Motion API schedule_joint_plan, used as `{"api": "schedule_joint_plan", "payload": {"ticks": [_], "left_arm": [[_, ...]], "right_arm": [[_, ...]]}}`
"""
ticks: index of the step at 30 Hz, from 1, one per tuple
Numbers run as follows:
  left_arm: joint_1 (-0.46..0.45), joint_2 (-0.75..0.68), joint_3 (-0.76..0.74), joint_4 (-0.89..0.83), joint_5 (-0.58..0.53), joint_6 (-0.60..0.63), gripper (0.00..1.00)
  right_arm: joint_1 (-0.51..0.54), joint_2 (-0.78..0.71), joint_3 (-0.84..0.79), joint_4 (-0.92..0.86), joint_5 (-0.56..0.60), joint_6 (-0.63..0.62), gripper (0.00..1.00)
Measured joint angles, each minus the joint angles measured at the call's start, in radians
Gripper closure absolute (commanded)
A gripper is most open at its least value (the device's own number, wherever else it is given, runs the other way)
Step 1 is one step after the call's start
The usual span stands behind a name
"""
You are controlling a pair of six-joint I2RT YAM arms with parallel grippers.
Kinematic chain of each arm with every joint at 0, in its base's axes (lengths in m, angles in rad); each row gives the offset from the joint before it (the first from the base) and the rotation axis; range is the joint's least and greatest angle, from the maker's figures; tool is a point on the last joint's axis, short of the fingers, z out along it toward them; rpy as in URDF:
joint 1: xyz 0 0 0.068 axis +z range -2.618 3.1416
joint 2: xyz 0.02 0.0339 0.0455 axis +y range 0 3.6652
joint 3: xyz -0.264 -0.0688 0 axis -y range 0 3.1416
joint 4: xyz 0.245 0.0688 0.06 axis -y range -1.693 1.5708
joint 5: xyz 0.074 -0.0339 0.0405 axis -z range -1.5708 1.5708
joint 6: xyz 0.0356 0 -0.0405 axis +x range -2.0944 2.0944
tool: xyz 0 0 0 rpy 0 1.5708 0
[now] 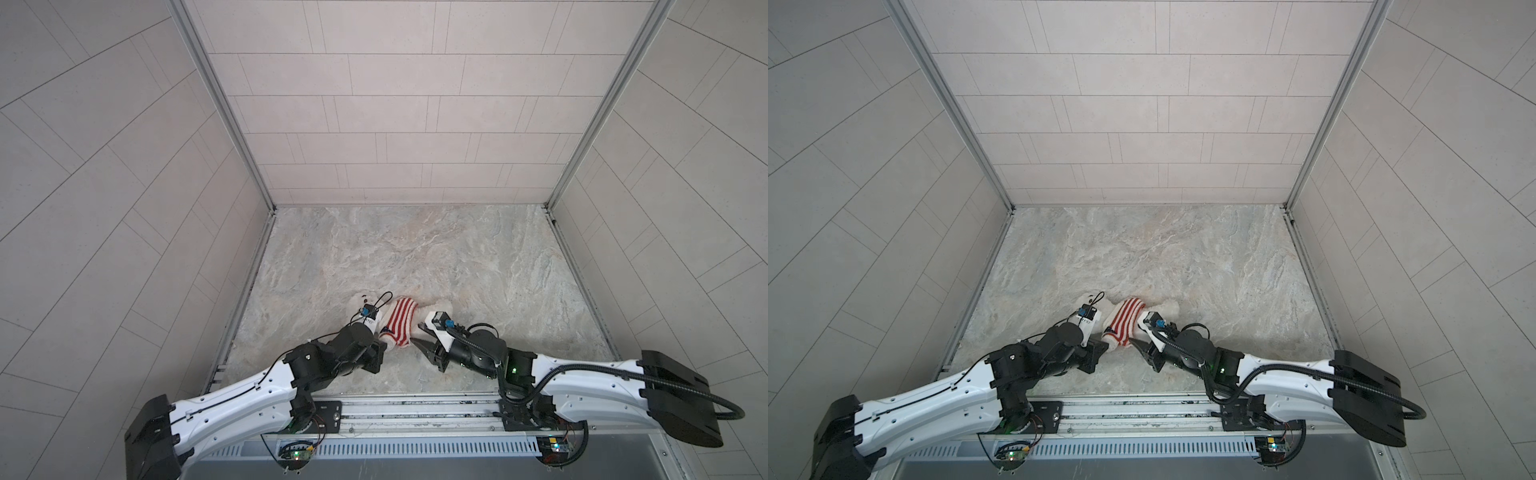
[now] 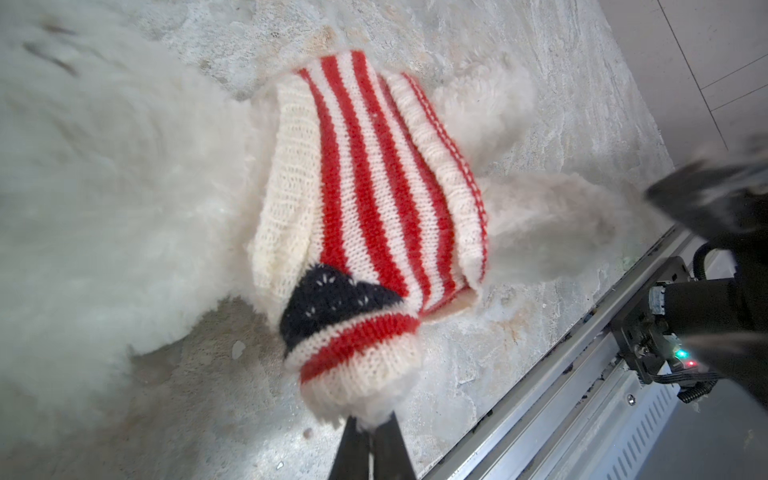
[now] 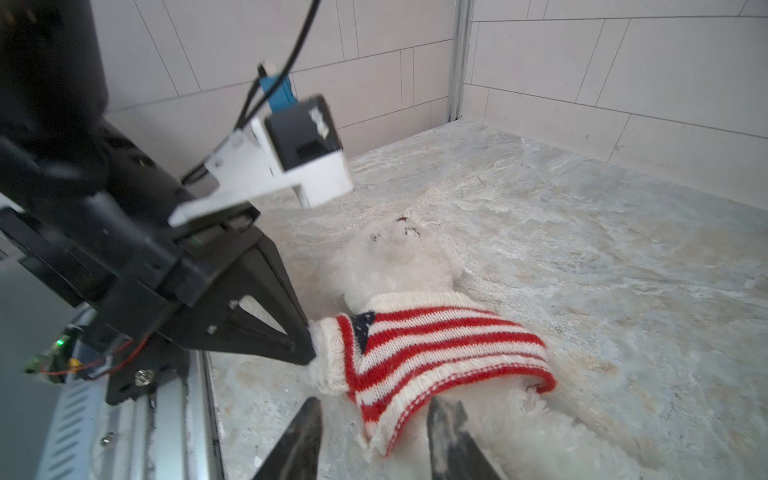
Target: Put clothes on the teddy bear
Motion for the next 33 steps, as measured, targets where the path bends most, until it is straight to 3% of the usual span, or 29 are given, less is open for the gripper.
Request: {"api": "schedule_joint_plan", "payload": {"ticks": [5,11,22,33], "left_arm": [[0.000,-0.005,-0.069,0.051,-0.010,-0.051,1.00],[0.002,-0.031,-0.145,0.097,-0.025,-0.120,1.00],[0.002,-0.035,-0.154,0.140,-0.052,-0.160,1.00],[0.006,-0.036,-0.177,0.162,-0.074,-0.179,1.00]], "right_arm": [[-0.017,0.015,0.139,-0.175,0.019,-0.044,0.48],[-0.055,0.204,0.294,-0.304,0.007,-0.077,0.52],[-0.055,0.520,0.468,-0.373,-0.014,-0.094,0.63],[-0.055,0.577,0.492,-0.393,0.027,-0.112,0.96]]}}
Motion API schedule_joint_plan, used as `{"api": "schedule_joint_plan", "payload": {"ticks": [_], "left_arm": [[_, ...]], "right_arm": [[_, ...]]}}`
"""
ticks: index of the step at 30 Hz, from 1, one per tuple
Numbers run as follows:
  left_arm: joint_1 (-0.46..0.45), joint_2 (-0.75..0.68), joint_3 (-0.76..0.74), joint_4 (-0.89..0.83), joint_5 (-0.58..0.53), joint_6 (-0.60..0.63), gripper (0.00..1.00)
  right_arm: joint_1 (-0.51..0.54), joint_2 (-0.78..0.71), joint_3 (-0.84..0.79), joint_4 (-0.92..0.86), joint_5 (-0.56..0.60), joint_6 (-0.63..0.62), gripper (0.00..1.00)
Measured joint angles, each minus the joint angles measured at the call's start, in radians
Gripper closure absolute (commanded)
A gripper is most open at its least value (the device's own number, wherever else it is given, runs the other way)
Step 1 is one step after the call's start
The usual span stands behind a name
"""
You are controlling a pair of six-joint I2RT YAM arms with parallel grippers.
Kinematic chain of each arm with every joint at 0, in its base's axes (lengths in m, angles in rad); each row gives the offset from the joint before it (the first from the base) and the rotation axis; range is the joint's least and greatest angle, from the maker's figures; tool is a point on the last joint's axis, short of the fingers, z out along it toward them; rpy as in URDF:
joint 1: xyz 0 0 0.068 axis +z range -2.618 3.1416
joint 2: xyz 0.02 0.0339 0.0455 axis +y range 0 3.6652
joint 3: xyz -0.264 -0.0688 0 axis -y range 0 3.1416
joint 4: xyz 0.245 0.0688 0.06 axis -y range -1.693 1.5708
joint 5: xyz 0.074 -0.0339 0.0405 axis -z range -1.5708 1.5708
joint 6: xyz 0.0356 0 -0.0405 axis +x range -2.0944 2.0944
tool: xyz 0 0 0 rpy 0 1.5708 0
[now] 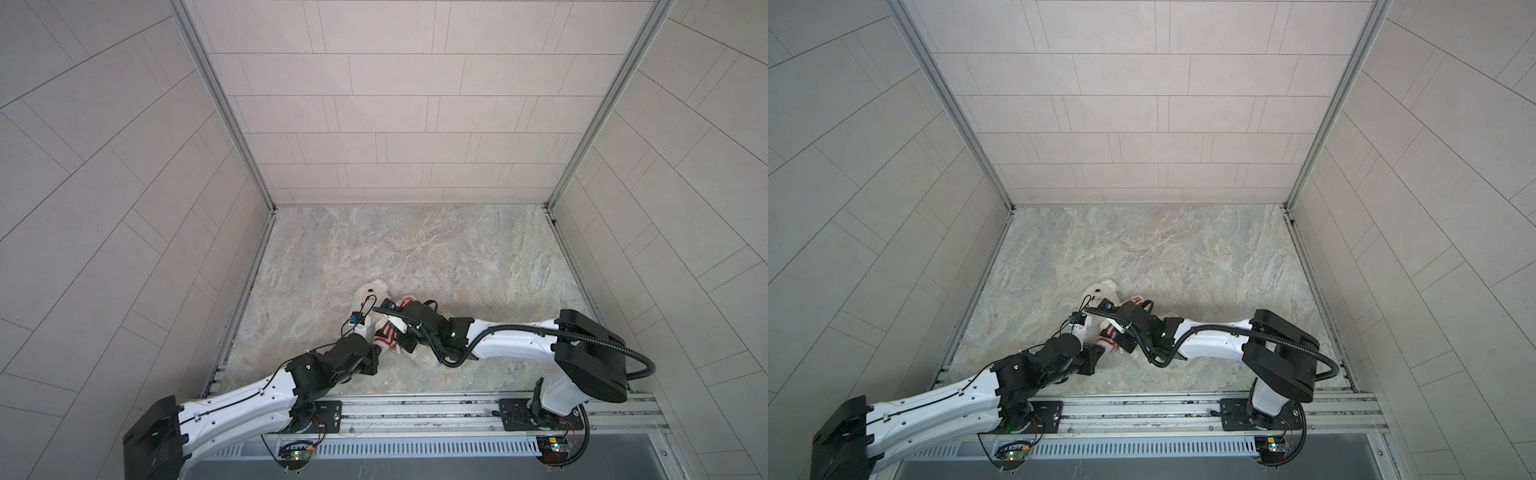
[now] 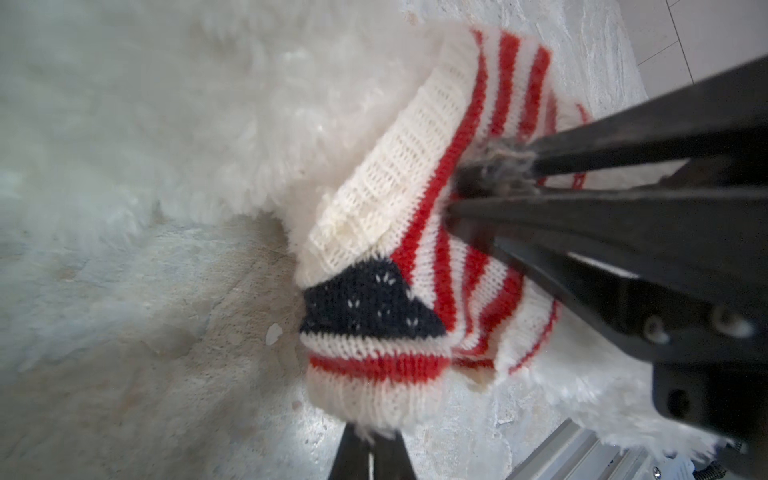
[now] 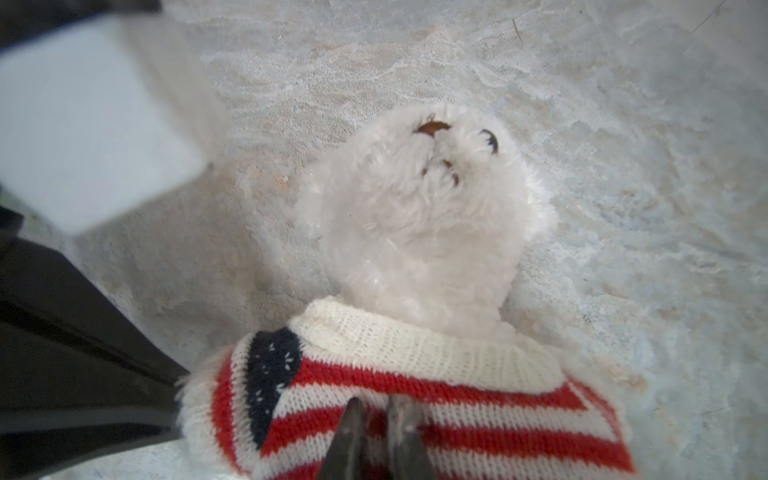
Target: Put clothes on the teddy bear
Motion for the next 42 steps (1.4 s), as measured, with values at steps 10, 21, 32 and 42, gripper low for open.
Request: {"api": "schedule_joint_plan", "payload": {"ticks": [10,21,32,42], "left_arm": [[0.010,-0.032,-0.005,0.004,-0.019,-0.001,1.00],[0.011,-0.047,-0.005,0.020,-0.026,0.001,1.00],[0.011,-0.051,-0.005,0.010,-0.027,0.004,1.00],[0.011,-0.062,-0.008,0.006,-0.027,0.004,1.00]], "right_arm": [[-0.004,-0.035,-0.012,-0.039,0.079,-0.019,1.00],[-0.097,-0.135,-0.132,0.032,-0.007,0.026,1.00],[-0.088,-0.137,-0.092,0.031,-0.082,0.064,0.58],[-0.072,-0.034,-0.064,0.072,-0.101,0.100,0.71]]}}
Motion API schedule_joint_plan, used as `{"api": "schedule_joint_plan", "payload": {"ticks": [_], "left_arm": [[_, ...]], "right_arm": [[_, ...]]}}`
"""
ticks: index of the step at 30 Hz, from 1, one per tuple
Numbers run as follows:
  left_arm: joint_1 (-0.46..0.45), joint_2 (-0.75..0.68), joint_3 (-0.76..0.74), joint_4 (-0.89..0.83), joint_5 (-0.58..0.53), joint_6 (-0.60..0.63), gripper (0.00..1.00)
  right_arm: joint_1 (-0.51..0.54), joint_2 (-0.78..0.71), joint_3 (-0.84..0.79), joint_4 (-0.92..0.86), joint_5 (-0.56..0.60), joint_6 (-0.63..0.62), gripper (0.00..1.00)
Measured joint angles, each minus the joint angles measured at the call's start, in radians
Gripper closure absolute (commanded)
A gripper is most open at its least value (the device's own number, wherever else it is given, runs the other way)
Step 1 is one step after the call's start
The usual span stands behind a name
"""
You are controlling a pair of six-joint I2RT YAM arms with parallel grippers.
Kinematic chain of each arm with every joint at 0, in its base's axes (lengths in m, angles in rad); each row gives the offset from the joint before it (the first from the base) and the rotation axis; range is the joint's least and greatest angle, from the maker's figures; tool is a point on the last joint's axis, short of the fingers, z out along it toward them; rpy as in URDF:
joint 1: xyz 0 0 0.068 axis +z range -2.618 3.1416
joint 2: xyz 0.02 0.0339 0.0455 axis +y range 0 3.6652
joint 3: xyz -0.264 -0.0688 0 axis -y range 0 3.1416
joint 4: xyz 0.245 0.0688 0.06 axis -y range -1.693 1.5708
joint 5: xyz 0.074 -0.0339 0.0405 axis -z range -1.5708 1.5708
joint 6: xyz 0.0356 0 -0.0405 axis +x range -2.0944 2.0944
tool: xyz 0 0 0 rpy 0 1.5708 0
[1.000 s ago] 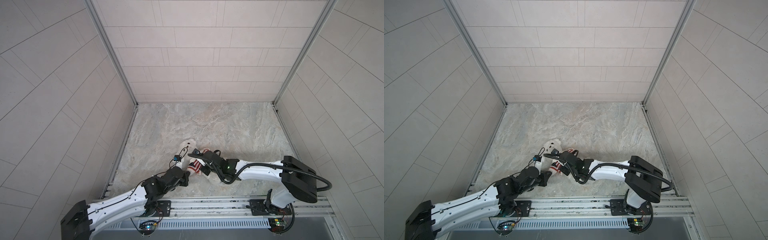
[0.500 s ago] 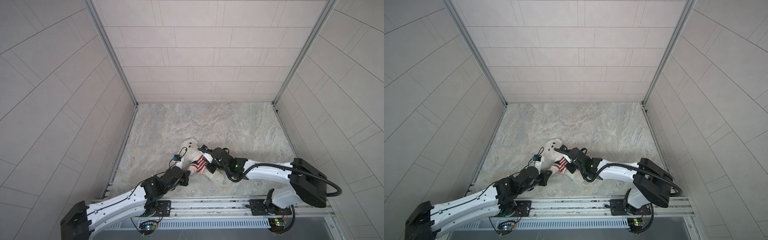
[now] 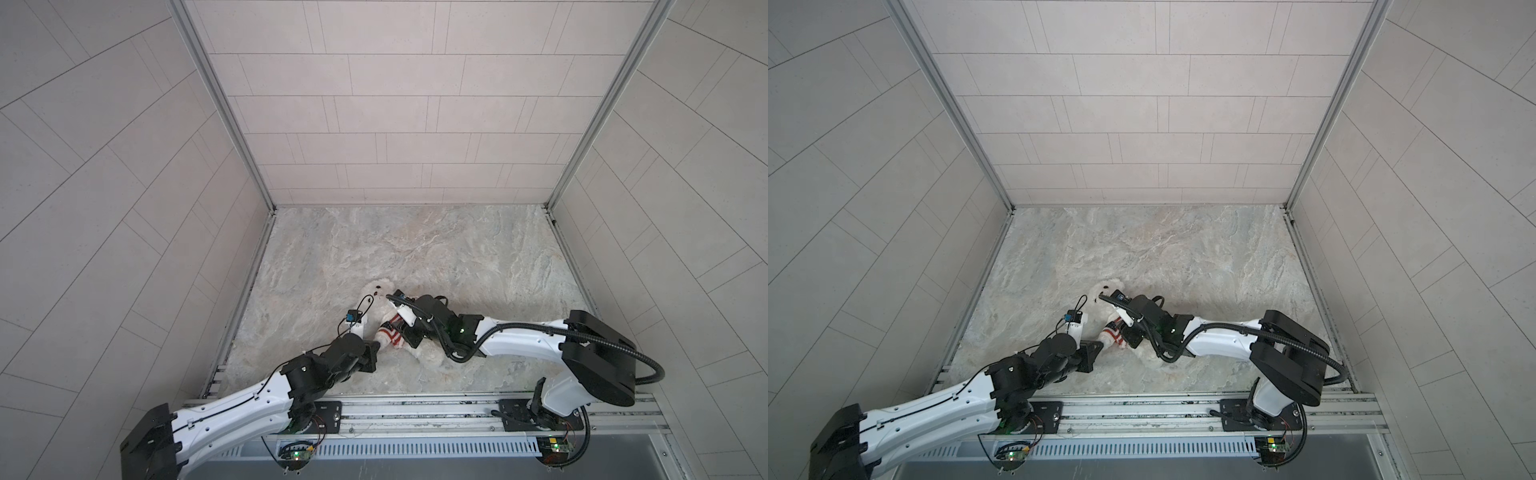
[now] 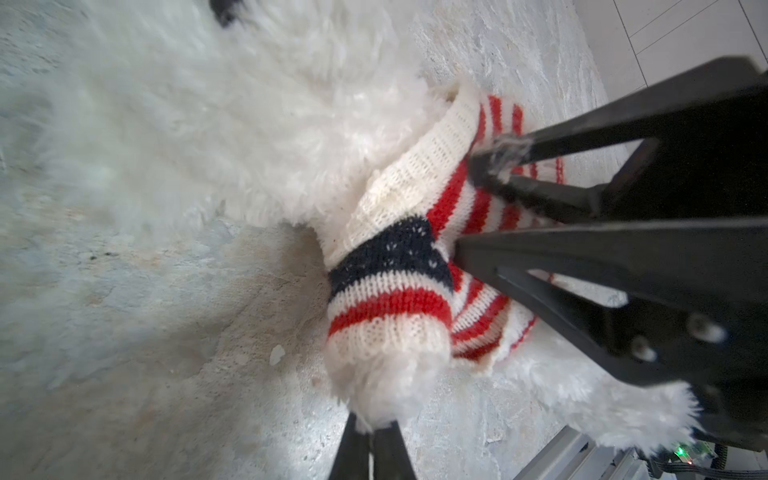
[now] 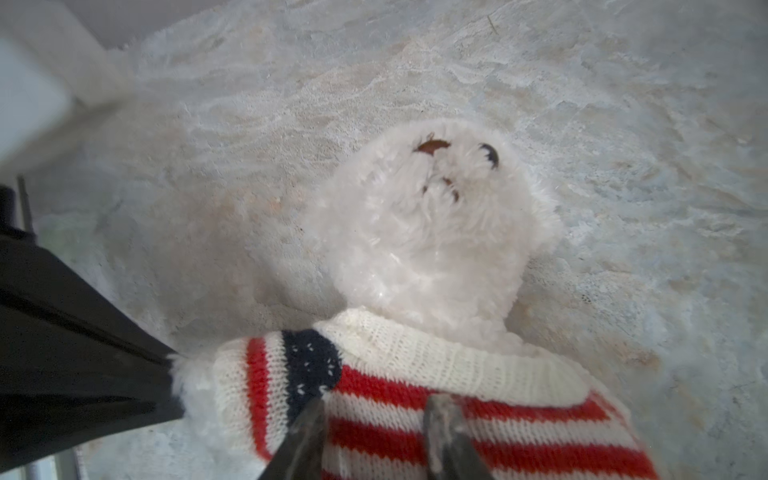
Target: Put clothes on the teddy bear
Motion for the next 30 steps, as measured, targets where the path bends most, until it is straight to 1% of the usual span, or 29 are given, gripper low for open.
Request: {"api": "schedule_joint_plan", "payload": {"ticks": [2,6,7,11,15,20,27,30], "left_arm": [[0.001,-0.002,-0.003,0.000,0.000,0.000,1.00],[0.003,-0.009,-0.007,-0.003,-0.003,0.000,1.00],[0.004,-0.011,-0.007,-0.005,-0.004,0.000,1.00],[0.004,-0.019,-0.007,-0.001,-0.011,0.000,1.00],[0.004,-0.022,-0.007,0.019,-0.011,0.002,1.00],[0.003,-0.031,-0.007,0.062,0.004,0.012,1.00],[0.004,-0.060,-0.010,0.066,0.017,0.027,1.00],[0.004,-0.088,-0.032,0.101,0.039,0.027,1.00]], "right_arm": [[0.000,0.016,0.000,0.004,0.016,0.003,0.80],[0.002,0.018,0.000,0.009,0.051,-0.007,0.92],[0.003,0.018,0.000,0.008,0.063,-0.010,1.00],[0.008,0.014,0.000,-0.011,0.123,-0.019,1.00],[0.004,-0.017,-0.015,-0.021,0.159,-0.017,1.00],[-0.046,-0.100,-0.099,0.019,0.145,0.011,1.00],[-0.074,-0.113,-0.129,0.042,0.156,0.029,1.00],[-0.075,-0.119,-0.153,0.076,0.155,0.032,1.00]]}}
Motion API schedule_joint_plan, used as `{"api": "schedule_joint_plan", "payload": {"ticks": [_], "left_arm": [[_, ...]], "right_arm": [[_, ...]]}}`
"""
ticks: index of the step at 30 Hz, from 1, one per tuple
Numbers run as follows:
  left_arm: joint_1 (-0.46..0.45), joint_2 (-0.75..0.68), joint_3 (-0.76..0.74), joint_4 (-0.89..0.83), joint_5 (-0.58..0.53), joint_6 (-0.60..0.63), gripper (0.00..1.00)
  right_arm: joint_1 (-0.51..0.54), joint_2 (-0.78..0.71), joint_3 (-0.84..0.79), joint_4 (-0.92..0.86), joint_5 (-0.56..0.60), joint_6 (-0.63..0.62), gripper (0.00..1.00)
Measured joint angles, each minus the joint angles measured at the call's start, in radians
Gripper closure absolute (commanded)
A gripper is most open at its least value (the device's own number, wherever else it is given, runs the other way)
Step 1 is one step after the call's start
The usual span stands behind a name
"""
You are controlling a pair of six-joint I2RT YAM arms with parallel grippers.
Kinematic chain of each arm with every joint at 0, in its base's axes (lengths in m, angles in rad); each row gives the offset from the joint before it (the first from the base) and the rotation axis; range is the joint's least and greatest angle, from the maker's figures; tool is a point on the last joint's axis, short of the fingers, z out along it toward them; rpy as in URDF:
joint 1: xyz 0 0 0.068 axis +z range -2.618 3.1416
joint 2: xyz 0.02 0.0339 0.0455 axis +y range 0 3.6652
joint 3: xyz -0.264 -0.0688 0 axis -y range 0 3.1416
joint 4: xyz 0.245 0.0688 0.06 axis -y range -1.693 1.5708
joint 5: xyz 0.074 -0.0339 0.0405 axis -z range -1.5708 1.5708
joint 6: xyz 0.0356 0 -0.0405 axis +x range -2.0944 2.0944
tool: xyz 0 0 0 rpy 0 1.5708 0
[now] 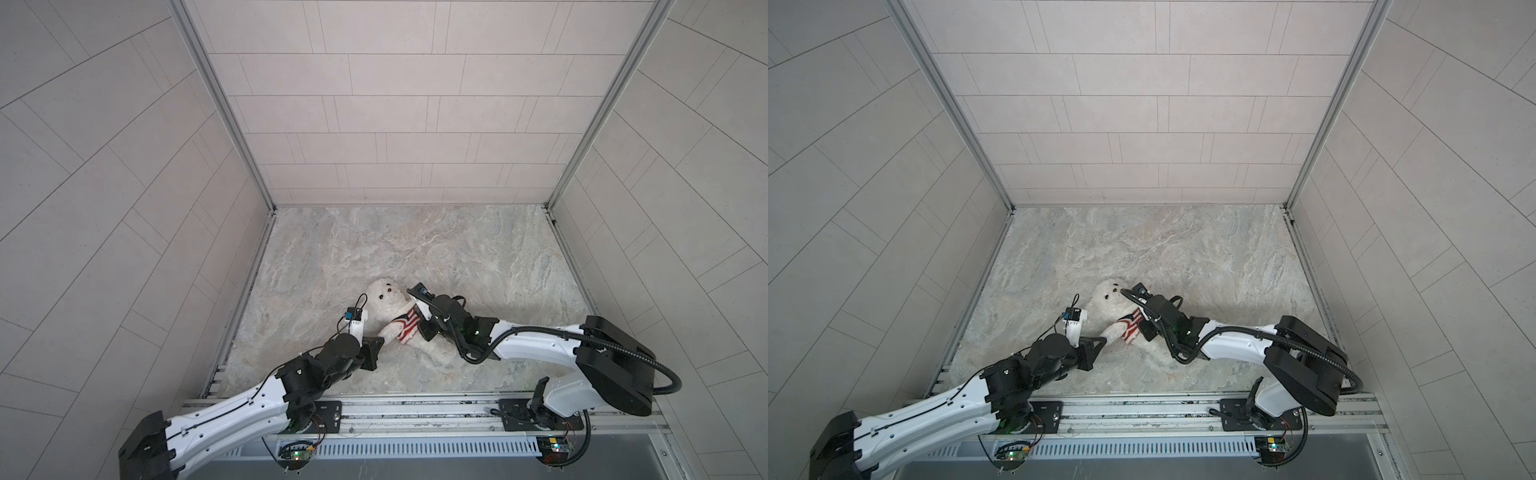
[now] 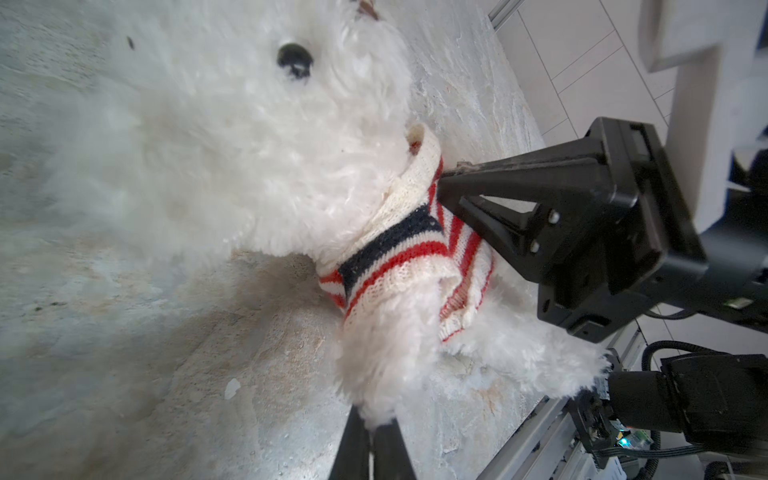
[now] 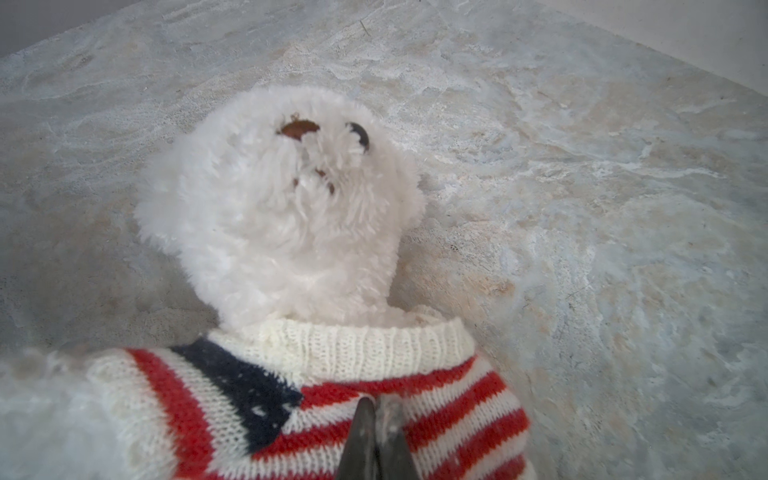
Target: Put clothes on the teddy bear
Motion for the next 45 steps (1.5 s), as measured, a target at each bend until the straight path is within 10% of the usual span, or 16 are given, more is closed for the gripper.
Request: {"api": "schedule_joint_plan", "payload": {"ticks": [18,34,45], "left_arm": [[0.029,-0.086,-0.014,0.042,0.050,0.000,1.00],[0.030,0.031,0.037,0.138,0.109,-0.015,1.00],[0.031,0.048,0.059,0.172,0.146,-0.030,1.00]], "right_arm": [[-0.021,-0.039,-0.047,0.028,-0.026,0.000,1.00],[0.130,-0.273,-0.052,-0.117,-0.027,-0.035,0.52],[0.157,-0.265,-0.117,-0.072,-0.019,-0.038,0.45]]}}
